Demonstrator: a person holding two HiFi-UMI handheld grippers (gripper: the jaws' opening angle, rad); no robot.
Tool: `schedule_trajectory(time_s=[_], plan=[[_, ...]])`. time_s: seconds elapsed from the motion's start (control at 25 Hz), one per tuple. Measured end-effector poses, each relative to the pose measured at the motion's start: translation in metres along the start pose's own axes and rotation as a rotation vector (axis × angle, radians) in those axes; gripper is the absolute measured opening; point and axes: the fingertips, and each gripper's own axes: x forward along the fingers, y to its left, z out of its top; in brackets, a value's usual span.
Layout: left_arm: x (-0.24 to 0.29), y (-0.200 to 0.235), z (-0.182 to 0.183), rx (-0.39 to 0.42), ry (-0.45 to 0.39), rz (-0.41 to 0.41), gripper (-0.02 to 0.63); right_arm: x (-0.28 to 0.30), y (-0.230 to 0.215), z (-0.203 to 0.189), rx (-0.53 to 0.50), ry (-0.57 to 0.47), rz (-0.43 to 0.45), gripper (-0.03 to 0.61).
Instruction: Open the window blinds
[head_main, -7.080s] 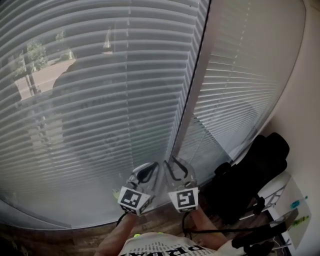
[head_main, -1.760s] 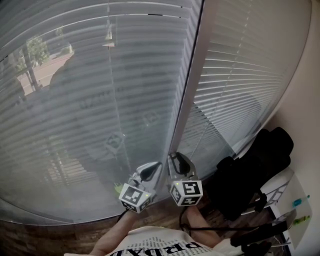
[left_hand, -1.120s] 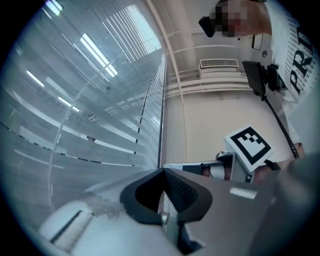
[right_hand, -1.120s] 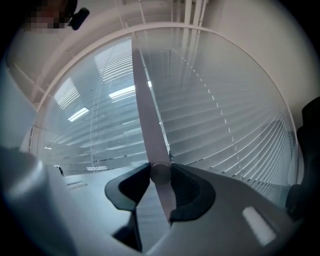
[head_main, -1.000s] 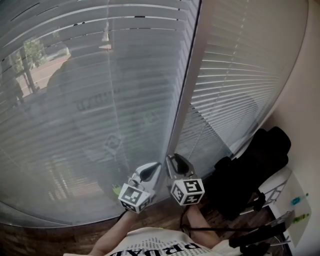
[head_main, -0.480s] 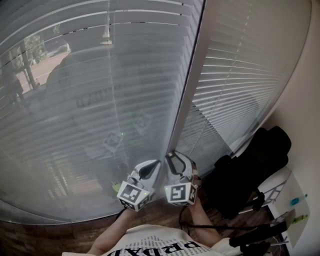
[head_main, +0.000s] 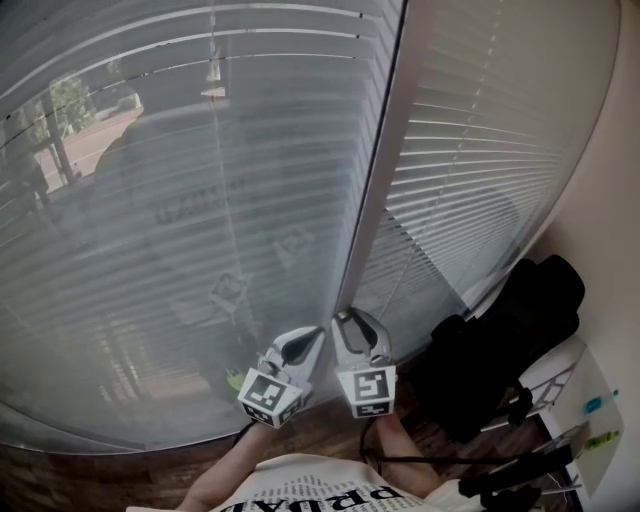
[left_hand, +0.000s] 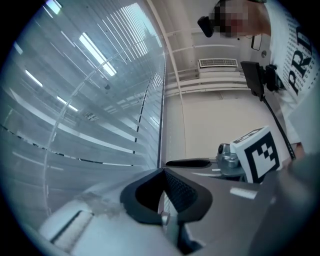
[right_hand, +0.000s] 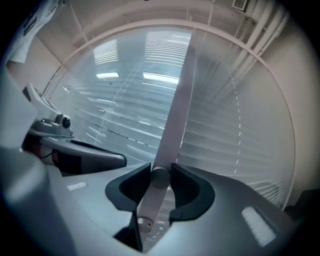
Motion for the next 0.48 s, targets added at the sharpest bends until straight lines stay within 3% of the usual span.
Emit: schedule_trajectory(time_s=[0.48], plan=[[-0.0004, 0.0012, 0.0028, 0.001, -0.008, 0.005, -0.008, 0.0001, -0.0073, -0.0032, 0.272, -0.027, 0.002, 0.133]])
